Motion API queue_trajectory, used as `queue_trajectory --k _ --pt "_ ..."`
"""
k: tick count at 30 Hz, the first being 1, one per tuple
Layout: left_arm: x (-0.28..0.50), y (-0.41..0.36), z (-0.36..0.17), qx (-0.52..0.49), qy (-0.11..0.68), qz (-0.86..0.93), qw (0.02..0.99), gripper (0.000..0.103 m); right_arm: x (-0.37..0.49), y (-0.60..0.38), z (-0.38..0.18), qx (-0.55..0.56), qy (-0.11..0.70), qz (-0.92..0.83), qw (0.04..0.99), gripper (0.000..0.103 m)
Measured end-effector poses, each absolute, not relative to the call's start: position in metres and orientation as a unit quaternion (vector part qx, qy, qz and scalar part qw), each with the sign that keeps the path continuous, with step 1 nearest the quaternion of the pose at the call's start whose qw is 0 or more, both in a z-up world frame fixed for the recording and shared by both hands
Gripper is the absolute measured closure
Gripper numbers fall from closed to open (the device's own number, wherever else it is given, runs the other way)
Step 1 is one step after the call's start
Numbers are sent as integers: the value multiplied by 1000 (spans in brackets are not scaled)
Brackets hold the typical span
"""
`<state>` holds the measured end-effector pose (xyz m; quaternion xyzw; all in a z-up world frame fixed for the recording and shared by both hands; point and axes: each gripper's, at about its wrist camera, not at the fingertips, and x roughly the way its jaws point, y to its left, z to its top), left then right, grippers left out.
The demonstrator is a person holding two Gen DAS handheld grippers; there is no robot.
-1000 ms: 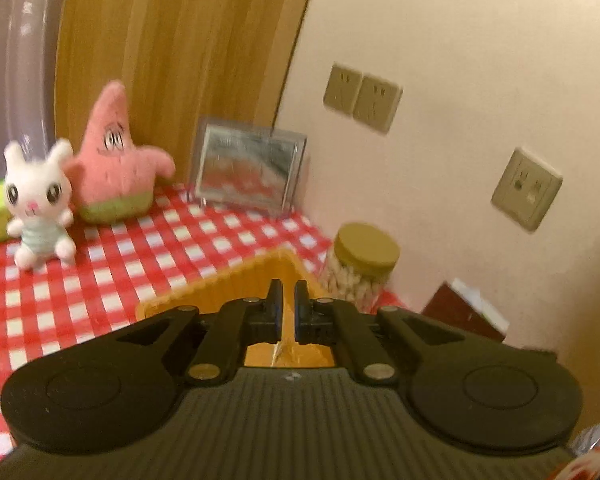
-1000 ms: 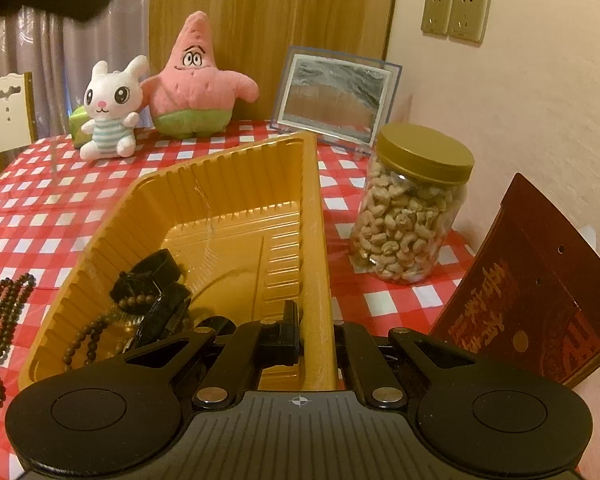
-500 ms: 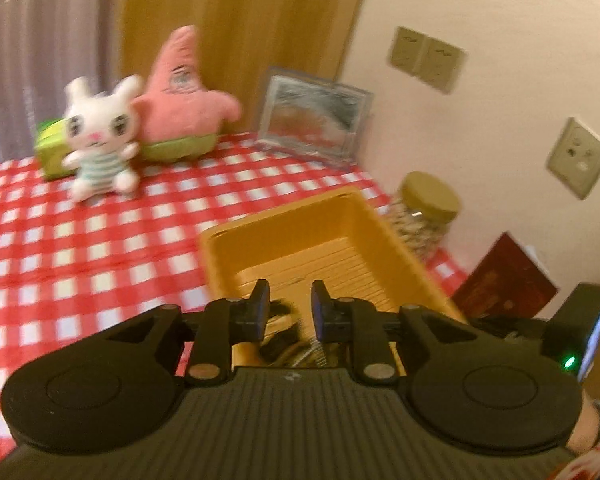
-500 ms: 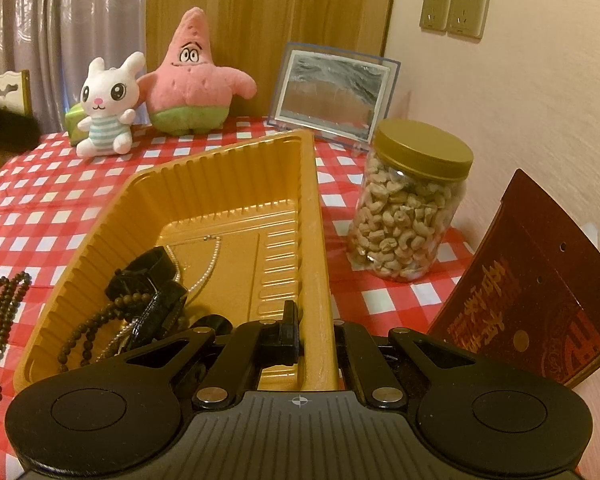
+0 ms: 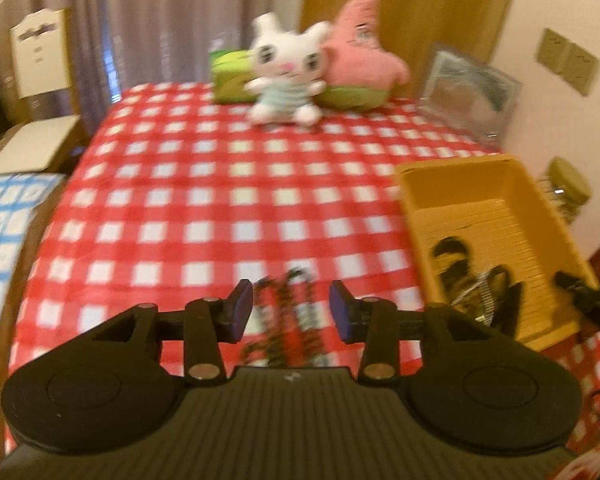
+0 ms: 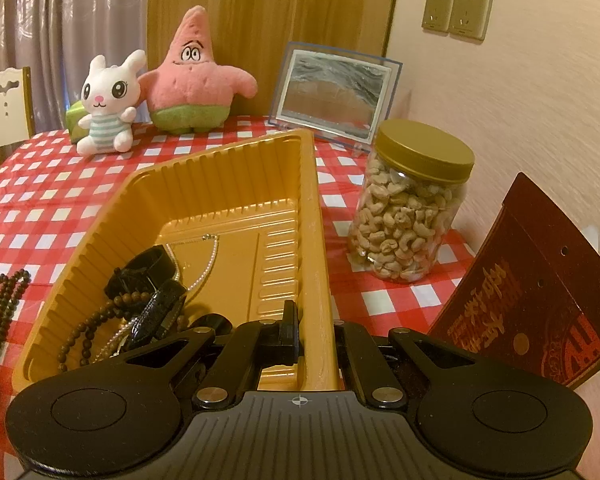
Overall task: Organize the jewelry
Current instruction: 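Carry the pearl string into the tray and open the left gripper, then grasp the dark bead strand on the table with the left gripper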
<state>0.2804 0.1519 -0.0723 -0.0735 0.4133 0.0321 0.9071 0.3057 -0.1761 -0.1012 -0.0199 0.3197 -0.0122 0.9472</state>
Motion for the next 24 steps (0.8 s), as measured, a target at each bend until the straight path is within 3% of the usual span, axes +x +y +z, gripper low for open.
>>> queue_trajectory --k 9,24 --pt "253 177 -105 -97 449 74 885 54 305 -173 -101 -26 322 -12 946 100" --pt "274 135 -148 -94 491 46 865 39 303 -171 -101 -30 325 -12 945 100"
